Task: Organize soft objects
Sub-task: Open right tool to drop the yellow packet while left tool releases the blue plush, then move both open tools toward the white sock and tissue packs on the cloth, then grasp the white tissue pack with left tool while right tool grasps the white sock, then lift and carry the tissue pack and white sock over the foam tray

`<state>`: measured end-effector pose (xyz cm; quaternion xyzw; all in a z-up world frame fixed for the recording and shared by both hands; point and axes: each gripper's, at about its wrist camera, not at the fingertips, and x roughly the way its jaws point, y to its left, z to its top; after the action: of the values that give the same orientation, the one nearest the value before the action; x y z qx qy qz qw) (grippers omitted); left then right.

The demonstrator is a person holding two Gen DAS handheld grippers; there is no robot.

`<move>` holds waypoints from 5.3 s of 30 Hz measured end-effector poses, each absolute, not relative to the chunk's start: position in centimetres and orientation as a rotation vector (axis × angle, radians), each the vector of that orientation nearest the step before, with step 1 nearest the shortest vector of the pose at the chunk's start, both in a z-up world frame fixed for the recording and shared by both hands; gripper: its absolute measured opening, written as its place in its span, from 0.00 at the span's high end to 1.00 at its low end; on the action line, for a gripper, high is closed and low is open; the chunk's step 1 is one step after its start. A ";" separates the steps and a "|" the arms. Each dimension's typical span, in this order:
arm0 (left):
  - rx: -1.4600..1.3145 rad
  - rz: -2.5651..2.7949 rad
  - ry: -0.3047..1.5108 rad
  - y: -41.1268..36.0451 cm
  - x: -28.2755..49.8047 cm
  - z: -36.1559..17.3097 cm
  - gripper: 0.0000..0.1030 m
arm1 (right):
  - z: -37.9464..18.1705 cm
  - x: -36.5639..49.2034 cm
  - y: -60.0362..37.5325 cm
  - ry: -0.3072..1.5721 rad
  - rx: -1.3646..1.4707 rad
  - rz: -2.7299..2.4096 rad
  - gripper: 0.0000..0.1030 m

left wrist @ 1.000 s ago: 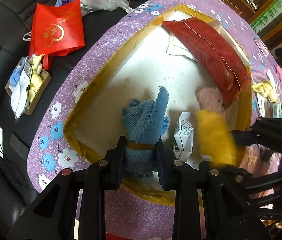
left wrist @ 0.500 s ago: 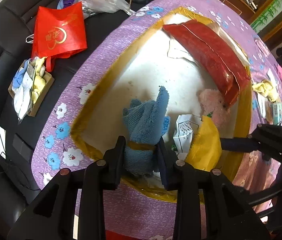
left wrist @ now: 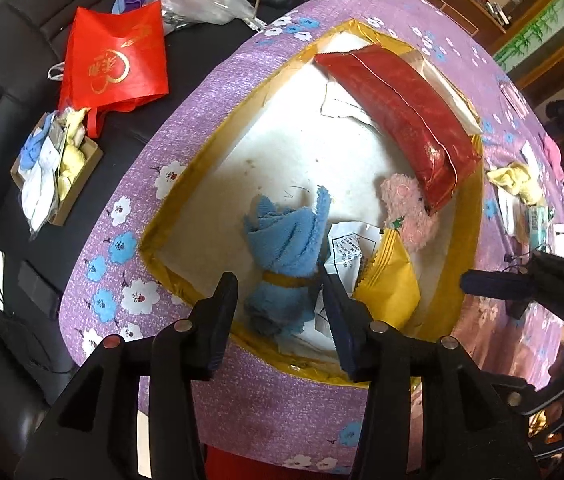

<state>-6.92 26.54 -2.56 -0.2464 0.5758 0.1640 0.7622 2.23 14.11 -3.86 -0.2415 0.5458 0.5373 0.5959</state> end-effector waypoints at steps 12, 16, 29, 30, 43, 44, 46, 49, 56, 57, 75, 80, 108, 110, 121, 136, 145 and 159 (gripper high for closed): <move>-0.596 0.393 1.232 27.6 -7.4 0.2 0.46 | -2.2 2.5 7.7 1.290 -0.498 1.195 0.31; -0.653 0.382 1.241 27.1 -6.9 0.4 0.46 | -2.1 3.3 3.7 1.307 -0.429 1.130 0.30; -0.644 0.266 1.264 22.6 -2.4 2.0 0.46 | -2.8 5.8 -5.0 1.341 -0.298 0.931 0.28; -0.648 0.251 1.268 22.0 -1.9 2.0 0.46 | -2.7 5.9 -5.3 1.341 -0.294 0.924 0.27; -0.631 0.084 1.314 14.8 0.4 1.4 0.42 | -2.8 6.3 -11.0 1.337 -0.320 0.859 0.27; -0.626 0.072 1.326 14.3 0.6 1.4 0.39 | -2.9 6.3 -11.5 1.340 -0.319 0.853 0.27; -0.629 0.045 1.348 13.3 0.6 1.1 0.33 | -2.9 6.5 -12.3 1.340 -0.318 0.844 0.27; -0.629 0.028 1.360 12.0 0.6 0.9 0.33 | -2.9 6.8 -13.8 1.339 -0.317 0.824 0.27; -0.620 0.004 1.385 9.9 0.7 0.7 0.33 | -2.5 8.4 -17.6 1.331 -0.309 0.757 0.27; -0.617 0.002 1.389 9.7 0.8 0.6 0.33 | -2.4 8.7 -18.0 1.328 -0.309 0.751 0.27; -0.556 -0.081 1.362 2.9 9.8 2.7 0.33 | -0.6 13.0 -21.9 1.263 -0.352 0.668 0.26; -0.523 -0.068 1.407 1.2 13.1 2.2 0.33 | -0.9 15.4 -22.3 1.263 -0.373 0.624 0.26; -0.452 0.015 1.511 -1.4 18.7 -4.8 0.39 | -6.2 18.3 -20.7 1.351 -0.406 0.553 0.55; -0.443 0.002 1.510 -1.3 18.6 -5.2 0.54 | -6.1 17.6 -20.4 1.358 -0.399 0.565 0.56; -0.476 -0.067 1.396 0.8 17.7 -2.9 0.86 | -1.5 11.8 -18.7 1.330 -0.418 0.688 0.56; -0.527 -0.114 1.308 4.1 13.0 0.5 0.88 | 0.8 5.7 -15.1 1.297 -0.393 0.866 0.56; -0.580 -0.100 1.267 6.5 9.2 1.3 0.89 | -1.1 3.9 -10.6 1.325 -0.462 0.967 0.56; -0.699 0.057 1.175 15.4 1.6 3.4 0.88 | -1.8 2.8 -4.2 1.311 -0.536 1.099 0.56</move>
<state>1.56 15.39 3.37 -0.3230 0.5427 0.0265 0.7749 2.83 -4.18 -1.75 -0.2333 0.5711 0.4790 0.6245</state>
